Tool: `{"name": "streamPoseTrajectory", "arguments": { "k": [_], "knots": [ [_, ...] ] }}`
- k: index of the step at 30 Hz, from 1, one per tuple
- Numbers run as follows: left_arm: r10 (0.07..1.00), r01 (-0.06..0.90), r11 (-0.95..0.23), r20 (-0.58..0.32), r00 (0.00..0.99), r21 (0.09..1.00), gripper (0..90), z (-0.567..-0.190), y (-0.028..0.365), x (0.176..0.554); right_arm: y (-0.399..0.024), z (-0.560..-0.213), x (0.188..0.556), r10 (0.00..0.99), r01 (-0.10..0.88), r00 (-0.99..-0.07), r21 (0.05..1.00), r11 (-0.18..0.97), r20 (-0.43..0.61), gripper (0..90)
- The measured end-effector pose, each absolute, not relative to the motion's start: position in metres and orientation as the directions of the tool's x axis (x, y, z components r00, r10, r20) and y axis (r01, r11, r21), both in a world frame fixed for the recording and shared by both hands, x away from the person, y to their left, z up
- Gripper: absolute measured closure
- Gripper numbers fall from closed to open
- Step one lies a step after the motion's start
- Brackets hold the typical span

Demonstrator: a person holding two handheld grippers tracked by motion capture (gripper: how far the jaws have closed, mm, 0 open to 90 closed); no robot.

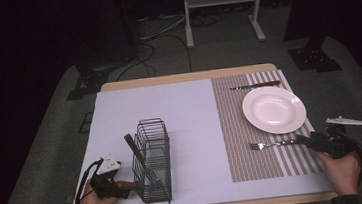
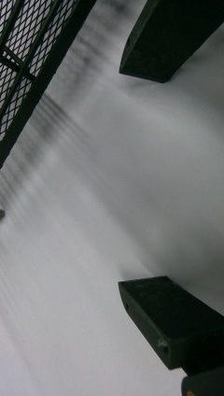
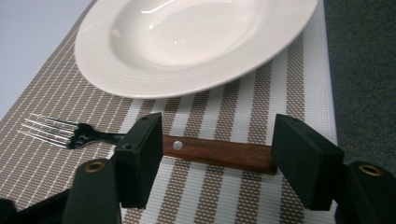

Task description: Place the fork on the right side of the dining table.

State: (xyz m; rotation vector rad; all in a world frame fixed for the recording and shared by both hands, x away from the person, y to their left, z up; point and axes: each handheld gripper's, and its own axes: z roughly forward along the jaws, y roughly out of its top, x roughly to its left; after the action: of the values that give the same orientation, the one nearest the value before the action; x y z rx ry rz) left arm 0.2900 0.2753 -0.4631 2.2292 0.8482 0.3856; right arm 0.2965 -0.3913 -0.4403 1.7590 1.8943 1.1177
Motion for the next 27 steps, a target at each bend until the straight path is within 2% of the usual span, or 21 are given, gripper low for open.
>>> {"name": "streamPoseTrajectory", "arguments": {
  "k": [18,27],
  "knots": [
    [0.672,0.46,-0.533,0.025,0.74,0.71,0.0,-0.463,0.275,0.29,-0.357,-0.423,0.297,0.935,0.655,-0.287,0.755,0.033,0.208,14.1],
    [0.673,0.46,-0.532,0.025,0.739,0.711,0.0,-0.463,0.275,0.29,-0.339,-0.412,0.296,0.923,0.611,-0.345,0.788,0.081,0.172,12.9]
  ]
}}
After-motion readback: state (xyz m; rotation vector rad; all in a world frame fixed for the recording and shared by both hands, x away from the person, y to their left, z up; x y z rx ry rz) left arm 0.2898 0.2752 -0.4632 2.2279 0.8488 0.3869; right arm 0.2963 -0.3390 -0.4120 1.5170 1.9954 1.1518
